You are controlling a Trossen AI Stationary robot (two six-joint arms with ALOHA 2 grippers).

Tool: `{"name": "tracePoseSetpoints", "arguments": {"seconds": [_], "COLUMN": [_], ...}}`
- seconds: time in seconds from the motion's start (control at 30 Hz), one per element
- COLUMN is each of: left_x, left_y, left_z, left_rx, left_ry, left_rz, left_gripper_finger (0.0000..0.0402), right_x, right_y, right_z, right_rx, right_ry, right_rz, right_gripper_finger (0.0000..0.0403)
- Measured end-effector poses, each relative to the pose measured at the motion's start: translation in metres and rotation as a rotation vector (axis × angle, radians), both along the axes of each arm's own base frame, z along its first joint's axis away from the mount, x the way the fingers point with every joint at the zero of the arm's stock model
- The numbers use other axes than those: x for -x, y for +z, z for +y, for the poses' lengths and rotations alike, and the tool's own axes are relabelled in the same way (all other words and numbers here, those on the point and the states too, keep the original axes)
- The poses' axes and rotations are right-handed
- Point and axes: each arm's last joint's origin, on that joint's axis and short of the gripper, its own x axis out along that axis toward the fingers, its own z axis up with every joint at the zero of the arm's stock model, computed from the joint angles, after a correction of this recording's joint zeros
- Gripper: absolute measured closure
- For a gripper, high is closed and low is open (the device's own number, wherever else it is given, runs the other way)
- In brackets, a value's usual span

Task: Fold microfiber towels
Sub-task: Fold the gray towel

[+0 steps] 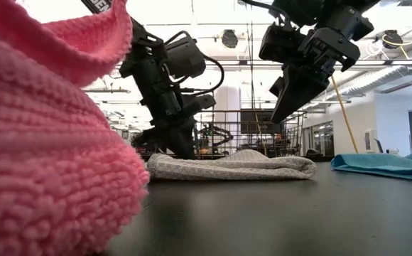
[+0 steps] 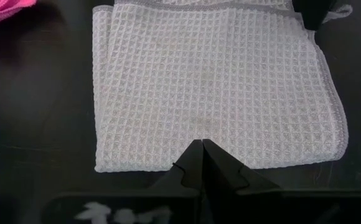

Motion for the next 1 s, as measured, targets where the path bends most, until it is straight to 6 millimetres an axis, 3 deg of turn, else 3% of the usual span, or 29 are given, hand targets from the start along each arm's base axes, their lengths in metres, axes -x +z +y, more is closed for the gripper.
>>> {"name": "tracePoseSetpoints", "arguments": {"seconds": [0.27,0.4,0.6,1.0], "left_x": [0.005,0.015,0.032,0.032], "left_y": [0.022,0.029,0.028,0.028], "left_z": [-0.011,-0.022,-0.035,-0.039], "left_rx": [0.016,-0.001,-0.033,-0.037], "left_ry": [-0.001,0.025,0.075,0.101], "left_rz": [-0.030,0.046,0.215,0.212], "left_gripper_finger": [0.0398,0.0399,0.0399,0.0396], "right_x": [0.000,0.001,0.002,0.002], "right_y": [0.000,0.000,-0.001,-0.001], "right_z": [0.000,0.000,0.000,0.000], "right_rx": [0.000,0.001,0.003,0.012], "right_ry": [0.000,0.000,0.004,0.025], "right_rz": [0.002,0.008,0.021,0.018], "right_gripper_finger": [0.0403,0.0403,0.0403,0.0403]}}
